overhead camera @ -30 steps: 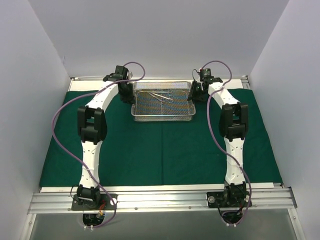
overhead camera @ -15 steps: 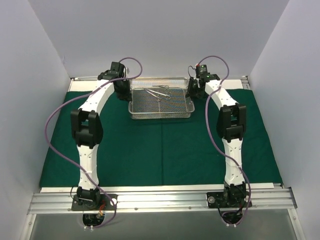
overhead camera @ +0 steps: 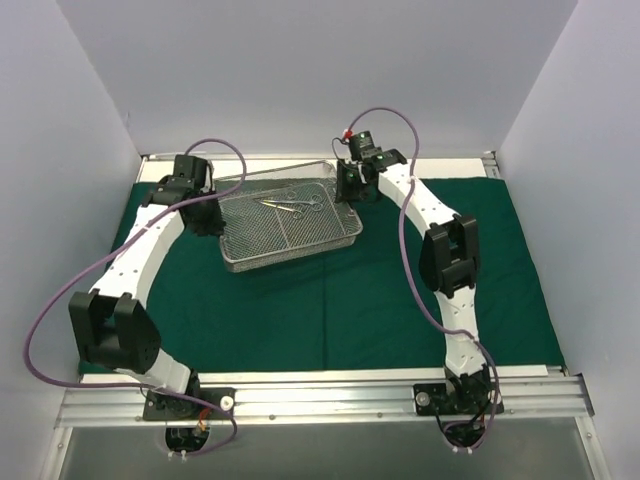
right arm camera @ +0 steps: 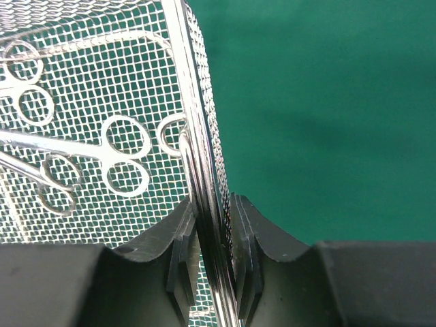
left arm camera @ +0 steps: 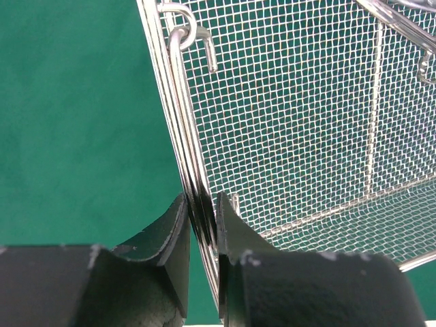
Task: Open and lay out the surgical kit
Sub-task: Place the container in the surgical kit.
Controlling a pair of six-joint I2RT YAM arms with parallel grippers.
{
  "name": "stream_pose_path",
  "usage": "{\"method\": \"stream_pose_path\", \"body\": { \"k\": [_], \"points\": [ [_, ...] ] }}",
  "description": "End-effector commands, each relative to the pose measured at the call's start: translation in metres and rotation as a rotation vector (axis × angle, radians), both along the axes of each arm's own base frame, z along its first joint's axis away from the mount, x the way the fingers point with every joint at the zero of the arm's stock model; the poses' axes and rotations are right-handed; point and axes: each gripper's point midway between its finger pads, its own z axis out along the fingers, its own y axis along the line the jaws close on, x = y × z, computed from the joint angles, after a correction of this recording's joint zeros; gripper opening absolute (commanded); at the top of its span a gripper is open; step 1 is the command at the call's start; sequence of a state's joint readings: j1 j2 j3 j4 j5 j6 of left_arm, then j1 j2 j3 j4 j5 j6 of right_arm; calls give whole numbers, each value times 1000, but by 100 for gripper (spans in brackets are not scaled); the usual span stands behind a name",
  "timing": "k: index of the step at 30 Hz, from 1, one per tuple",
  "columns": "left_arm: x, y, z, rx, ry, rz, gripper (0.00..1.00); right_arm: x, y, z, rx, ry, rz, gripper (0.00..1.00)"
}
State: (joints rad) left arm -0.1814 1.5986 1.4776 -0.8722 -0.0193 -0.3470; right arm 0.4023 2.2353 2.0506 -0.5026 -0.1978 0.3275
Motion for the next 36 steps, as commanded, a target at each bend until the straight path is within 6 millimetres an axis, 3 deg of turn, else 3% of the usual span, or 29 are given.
{"method": "stream_pose_path", "body": {
  "k": [1,3,5,9,14,19,24,28,32,34,35,36],
  "points": [
    [-38,-13,21,-53,-53,-90,2,-7,55,72,136,-153,66,0],
    [-58,-9,6,-57,-6,-65,2,-17,71,67,132,-143,104,0],
    [-73,-4,8,-67,-14,-34,2,-33,92,60,111,-133,161,0],
    [-98,-2,-5,-93,20,-8,2,-55,111,41,51,-112,214,0],
    [-126,6,-39,-84,146,102,2,-62,122,29,12,-103,240,0],
    [-134,4,-48,-120,149,155,2,-65,132,11,-8,-76,278,0],
    [-149,-6,-73,-174,255,216,2,-69,137,-7,1,-43,303,0],
    [-158,-15,-81,-235,282,233,4,-70,133,-18,-23,-21,302,0],
    [-166,-20,-85,-275,300,247,37,-71,124,-28,-57,-3,293,3],
    [-170,-21,-86,-284,307,246,43,-73,119,-32,-64,5,288,15],
    [-171,-22,-86,-286,307,249,55,-72,116,-29,-62,2,280,18],
    [-171,-23,-84,-297,299,242,59,-71,114,-30,-58,0,275,23]
  ]
}}
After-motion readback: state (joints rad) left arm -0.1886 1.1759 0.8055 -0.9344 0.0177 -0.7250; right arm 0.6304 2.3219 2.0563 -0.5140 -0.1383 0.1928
